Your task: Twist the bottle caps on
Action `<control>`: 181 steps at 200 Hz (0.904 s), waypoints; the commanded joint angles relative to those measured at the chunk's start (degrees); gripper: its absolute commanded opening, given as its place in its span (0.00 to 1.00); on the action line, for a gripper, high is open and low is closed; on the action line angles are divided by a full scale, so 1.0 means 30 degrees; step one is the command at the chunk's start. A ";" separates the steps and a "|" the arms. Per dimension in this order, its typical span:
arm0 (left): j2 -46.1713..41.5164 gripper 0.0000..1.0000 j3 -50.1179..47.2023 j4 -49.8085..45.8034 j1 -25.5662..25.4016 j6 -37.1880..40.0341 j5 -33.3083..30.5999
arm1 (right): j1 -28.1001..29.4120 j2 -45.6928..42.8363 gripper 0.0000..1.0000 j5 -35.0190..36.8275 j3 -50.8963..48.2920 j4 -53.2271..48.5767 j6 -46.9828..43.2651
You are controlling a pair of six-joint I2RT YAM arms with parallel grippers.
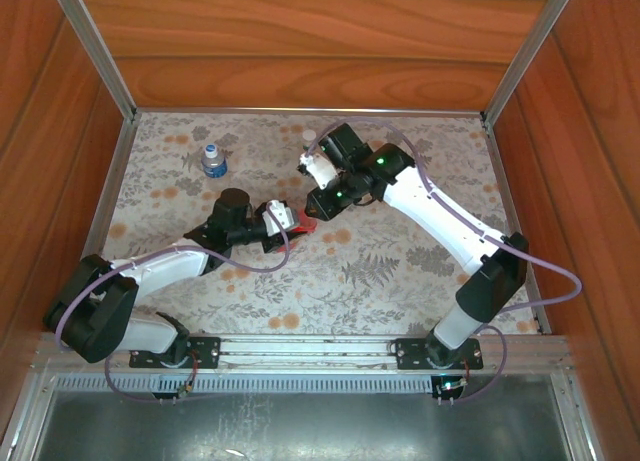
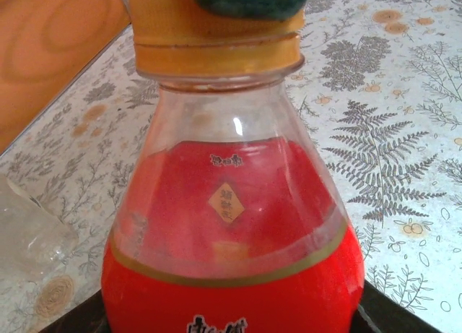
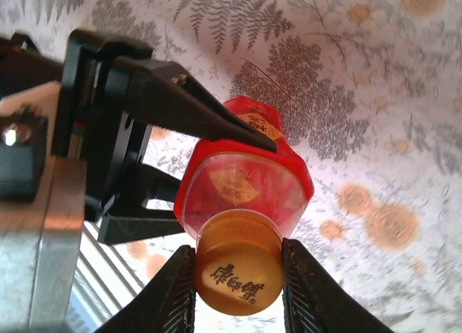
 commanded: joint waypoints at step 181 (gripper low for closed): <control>-0.0375 0.50 0.1031 0.0413 0.0158 -0.2602 0.0417 | -0.0777 -0.7575 0.65 -0.1129 -0.7137 1.0063 -0.3443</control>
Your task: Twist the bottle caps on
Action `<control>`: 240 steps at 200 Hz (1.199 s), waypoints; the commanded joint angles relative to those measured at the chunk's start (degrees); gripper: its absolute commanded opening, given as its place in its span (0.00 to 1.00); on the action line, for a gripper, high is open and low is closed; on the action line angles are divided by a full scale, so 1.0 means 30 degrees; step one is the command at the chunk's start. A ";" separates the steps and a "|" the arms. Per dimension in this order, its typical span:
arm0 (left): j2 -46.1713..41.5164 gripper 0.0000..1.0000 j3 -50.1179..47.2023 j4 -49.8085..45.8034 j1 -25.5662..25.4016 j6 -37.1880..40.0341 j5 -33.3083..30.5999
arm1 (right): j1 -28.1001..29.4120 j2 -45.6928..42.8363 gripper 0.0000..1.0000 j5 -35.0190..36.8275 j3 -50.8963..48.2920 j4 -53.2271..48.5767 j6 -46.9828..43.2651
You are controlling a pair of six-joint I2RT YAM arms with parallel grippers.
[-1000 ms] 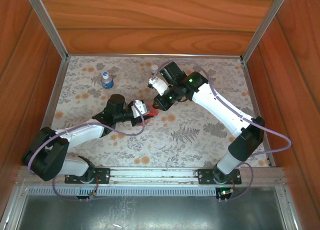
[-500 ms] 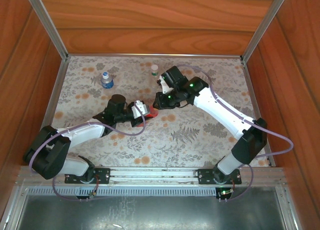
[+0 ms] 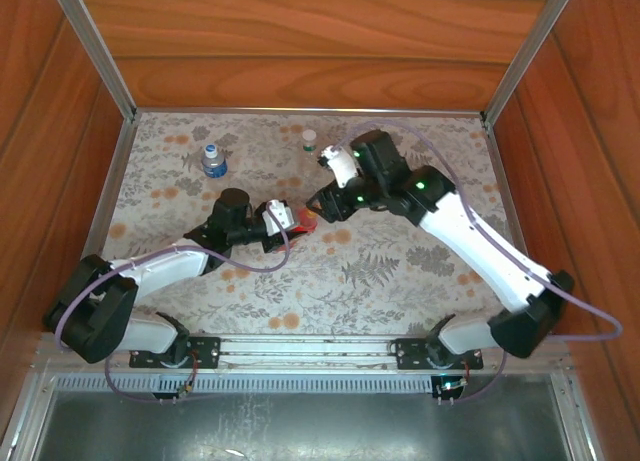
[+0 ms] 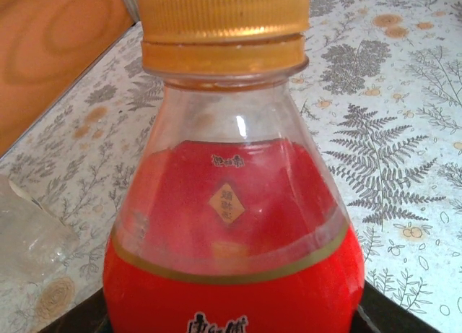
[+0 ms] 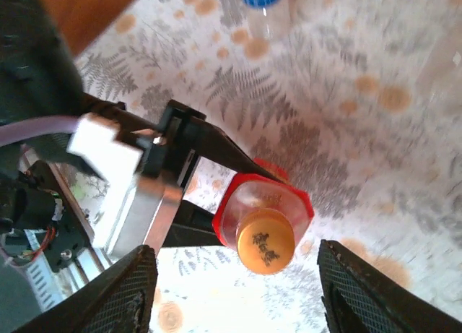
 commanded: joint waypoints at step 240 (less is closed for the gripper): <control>0.1708 0.76 0.3732 0.0415 0.0458 -0.5665 0.2052 | -0.1548 -0.1767 0.18 -0.0524 -0.7048 1.2520 0.2350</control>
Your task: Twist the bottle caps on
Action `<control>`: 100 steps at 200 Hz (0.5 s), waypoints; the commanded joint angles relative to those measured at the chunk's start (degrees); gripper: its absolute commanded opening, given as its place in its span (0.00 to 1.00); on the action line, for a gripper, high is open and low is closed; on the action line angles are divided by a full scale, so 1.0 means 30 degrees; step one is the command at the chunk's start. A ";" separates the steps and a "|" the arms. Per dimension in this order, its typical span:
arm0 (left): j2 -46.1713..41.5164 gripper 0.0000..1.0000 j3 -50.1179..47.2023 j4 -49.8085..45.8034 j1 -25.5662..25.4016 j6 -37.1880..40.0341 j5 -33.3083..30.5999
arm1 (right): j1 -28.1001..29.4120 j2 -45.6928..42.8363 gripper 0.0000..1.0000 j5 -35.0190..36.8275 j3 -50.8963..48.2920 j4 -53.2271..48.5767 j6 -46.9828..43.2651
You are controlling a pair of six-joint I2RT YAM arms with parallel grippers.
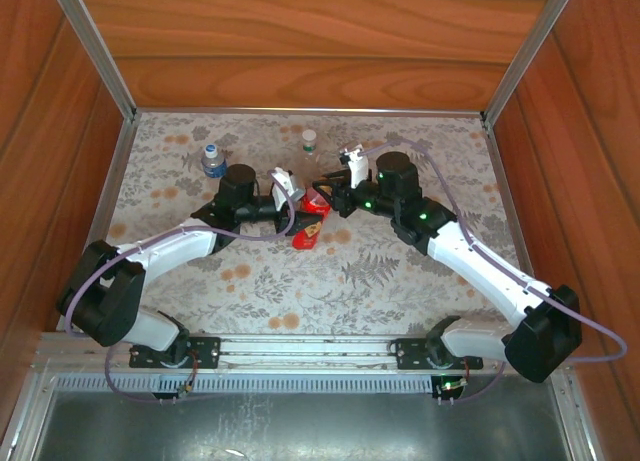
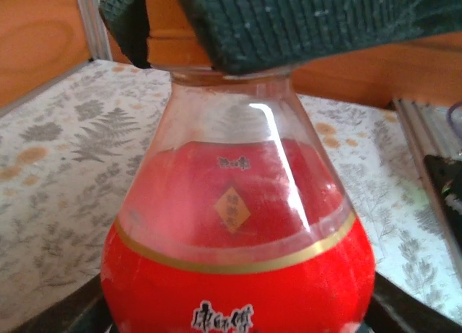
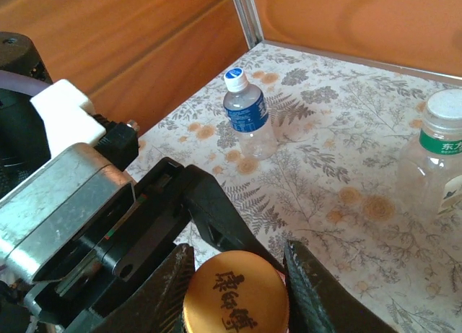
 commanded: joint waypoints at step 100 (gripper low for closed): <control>-0.1569 1.00 -0.4380 0.4843 0.0851 -0.1543 -0.6535 | -0.3159 0.4687 0.17 0.4956 0.2514 0.3841 -0.5324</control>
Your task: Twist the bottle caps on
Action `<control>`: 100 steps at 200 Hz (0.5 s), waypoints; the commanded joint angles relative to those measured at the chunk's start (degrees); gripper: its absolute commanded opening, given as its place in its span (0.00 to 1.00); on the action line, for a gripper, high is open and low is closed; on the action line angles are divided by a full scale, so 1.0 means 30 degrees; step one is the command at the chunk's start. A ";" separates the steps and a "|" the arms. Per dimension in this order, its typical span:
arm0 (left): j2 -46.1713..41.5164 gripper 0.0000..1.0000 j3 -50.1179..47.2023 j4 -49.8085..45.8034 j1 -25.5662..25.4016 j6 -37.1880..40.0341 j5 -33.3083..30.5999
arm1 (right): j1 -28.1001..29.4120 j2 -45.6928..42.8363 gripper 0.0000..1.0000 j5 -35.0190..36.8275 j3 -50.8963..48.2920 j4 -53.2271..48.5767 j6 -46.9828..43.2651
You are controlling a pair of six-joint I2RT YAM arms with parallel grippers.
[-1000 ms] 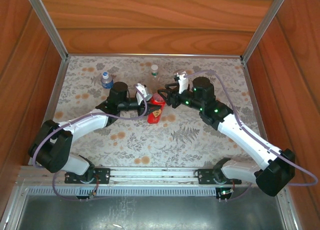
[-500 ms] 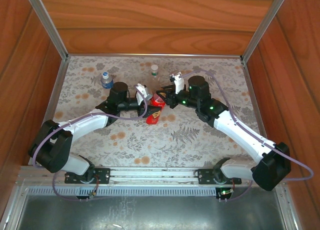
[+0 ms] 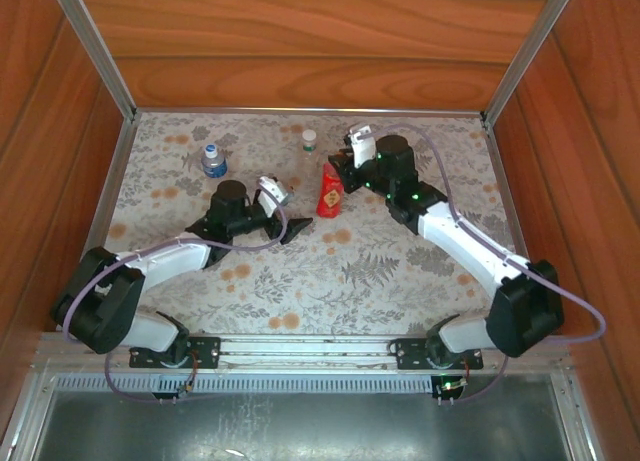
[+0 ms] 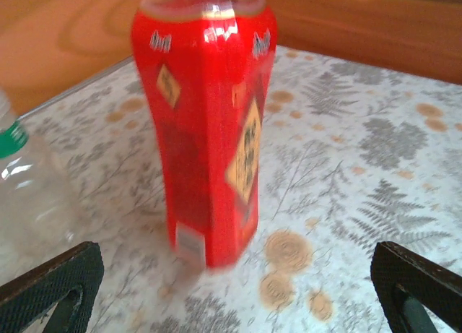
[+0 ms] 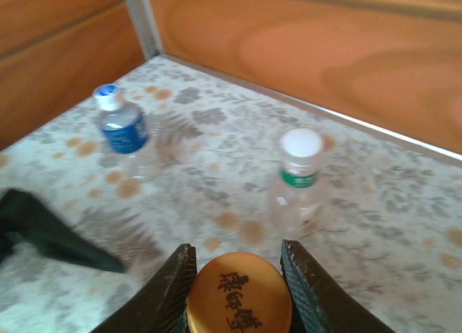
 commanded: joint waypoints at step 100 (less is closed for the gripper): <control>-0.0607 1.00 -0.2389 0.3987 0.0738 -0.1733 -0.2749 | -0.2511 0.5437 0.24 0.0017 0.2581 0.3531 -0.3202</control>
